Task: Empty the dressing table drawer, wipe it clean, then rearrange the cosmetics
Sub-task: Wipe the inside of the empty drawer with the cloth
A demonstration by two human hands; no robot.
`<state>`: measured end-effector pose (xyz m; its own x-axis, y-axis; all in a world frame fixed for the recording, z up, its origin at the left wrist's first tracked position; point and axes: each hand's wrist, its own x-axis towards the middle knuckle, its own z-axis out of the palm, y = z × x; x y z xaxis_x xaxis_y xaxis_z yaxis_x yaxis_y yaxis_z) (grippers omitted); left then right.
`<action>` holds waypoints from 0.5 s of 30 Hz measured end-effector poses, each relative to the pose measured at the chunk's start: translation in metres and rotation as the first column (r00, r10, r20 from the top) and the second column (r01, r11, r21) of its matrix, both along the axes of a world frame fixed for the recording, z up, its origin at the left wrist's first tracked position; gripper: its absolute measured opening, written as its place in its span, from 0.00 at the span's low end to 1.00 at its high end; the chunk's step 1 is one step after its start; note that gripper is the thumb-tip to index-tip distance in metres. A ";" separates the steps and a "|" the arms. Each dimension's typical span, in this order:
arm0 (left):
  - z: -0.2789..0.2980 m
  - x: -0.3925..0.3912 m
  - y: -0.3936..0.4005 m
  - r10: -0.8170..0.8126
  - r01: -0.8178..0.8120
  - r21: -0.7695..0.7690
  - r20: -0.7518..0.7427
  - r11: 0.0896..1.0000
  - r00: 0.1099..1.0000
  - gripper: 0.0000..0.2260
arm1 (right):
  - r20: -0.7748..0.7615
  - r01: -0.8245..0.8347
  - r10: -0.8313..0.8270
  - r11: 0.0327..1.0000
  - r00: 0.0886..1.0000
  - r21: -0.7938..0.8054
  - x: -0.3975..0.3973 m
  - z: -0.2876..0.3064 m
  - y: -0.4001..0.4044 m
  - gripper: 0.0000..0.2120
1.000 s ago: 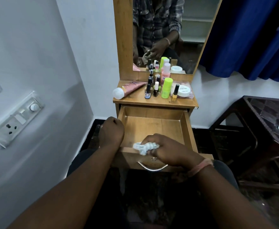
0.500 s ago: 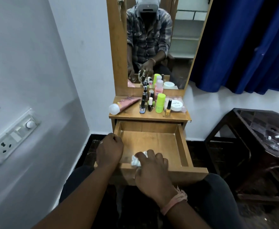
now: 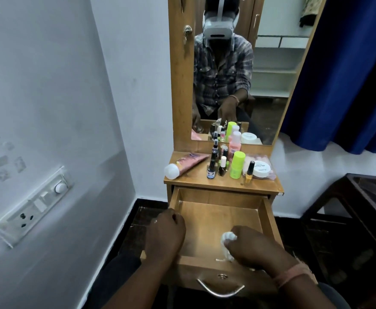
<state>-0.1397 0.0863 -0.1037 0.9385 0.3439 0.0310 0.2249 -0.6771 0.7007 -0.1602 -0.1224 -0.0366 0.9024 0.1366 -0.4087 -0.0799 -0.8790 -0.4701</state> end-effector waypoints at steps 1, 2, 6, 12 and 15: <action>0.000 0.004 0.002 0.001 -0.002 -0.052 -0.017 0.999 1.000 0.10 | 0.013 -0.014 0.013 0.994 1.000 0.110 0.006 0.014 0.004 0.12; 0.002 0.006 0.004 0.012 -0.015 -0.117 -0.031 0.993 0.999 0.10 | 0.039 -0.039 0.031 0.974 0.999 0.222 0.012 0.027 0.011 0.08; 0.025 0.030 0.017 0.062 -0.046 -0.294 0.044 0.955 0.997 0.11 | 0.129 -0.118 0.064 0.878 0.990 0.464 0.054 0.070 0.047 0.15; 0.068 0.102 0.028 0.029 -0.020 -0.039 0.246 0.999 0.969 0.22 | 0.493 -0.137 -0.091 0.903 0.865 0.407 0.166 0.093 0.098 0.20; 0.064 0.138 0.028 -0.070 0.064 0.100 0.055 0.993 0.996 0.29 | 0.591 -0.095 -0.046 0.974 0.806 0.206 0.225 0.086 0.112 0.17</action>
